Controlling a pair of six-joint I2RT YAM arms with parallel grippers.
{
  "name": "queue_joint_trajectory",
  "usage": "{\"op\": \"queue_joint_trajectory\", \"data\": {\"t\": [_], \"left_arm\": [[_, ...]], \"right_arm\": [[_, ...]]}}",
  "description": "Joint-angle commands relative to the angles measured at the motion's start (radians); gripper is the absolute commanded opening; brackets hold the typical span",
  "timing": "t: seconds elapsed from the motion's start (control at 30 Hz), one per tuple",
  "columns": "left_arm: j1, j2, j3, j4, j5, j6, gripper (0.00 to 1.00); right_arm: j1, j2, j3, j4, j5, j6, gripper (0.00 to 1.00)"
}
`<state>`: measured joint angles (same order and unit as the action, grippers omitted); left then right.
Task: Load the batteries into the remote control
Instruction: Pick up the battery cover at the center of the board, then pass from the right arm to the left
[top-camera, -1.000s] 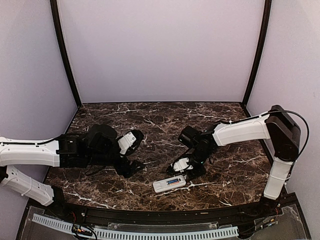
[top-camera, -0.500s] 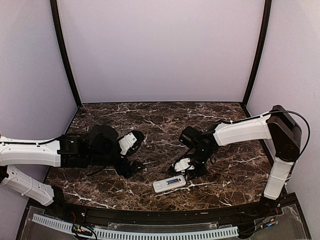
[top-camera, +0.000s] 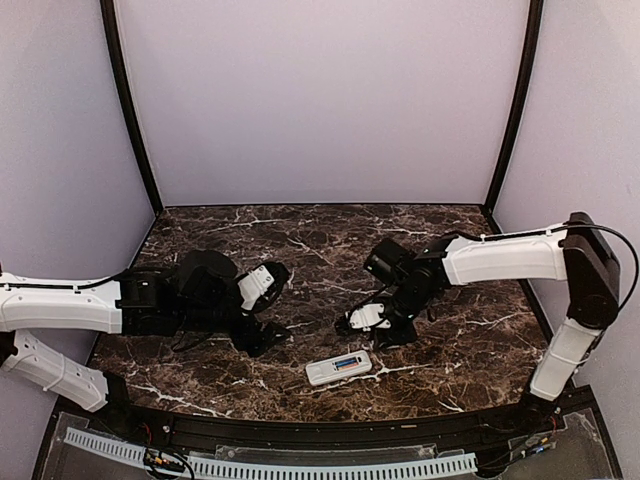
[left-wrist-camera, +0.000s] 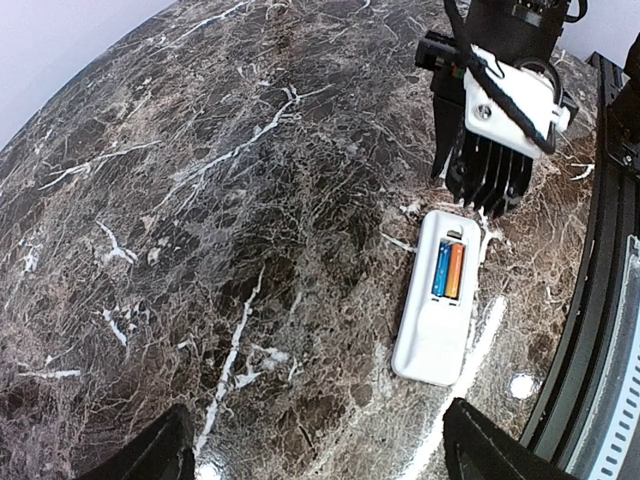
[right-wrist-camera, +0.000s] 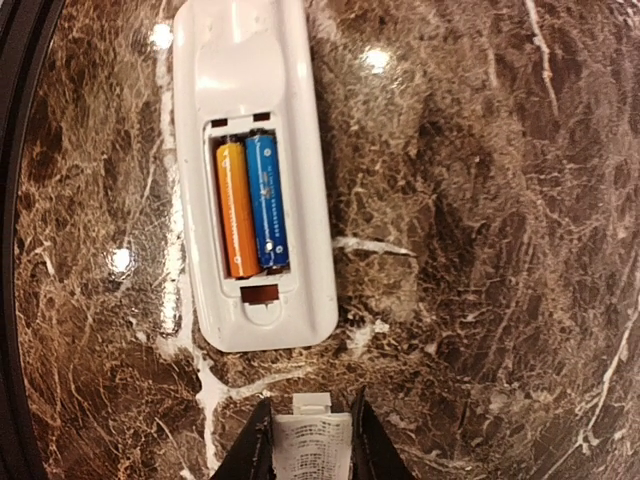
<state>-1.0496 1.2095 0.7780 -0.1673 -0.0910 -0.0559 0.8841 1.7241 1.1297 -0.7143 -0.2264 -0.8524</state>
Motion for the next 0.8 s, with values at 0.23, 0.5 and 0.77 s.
{"op": "queue_joint_trajectory", "data": {"t": [0.23,0.5,0.77], "left_arm": [[0.002,-0.048,0.000,0.079,-0.066,0.007,0.78],[-0.070,0.013,-0.023,0.477,-0.139,-0.041,0.75],[-0.091,0.201,0.055,0.761,-0.098,-0.082,0.80]], "right_arm": [[-0.016,-0.271,0.057,0.292,-0.081,0.501,0.19],[0.027,-0.410,-0.024,0.600,0.127,1.004,0.18],[0.142,-0.411,-0.021,0.708,0.420,1.187,0.17]]}}
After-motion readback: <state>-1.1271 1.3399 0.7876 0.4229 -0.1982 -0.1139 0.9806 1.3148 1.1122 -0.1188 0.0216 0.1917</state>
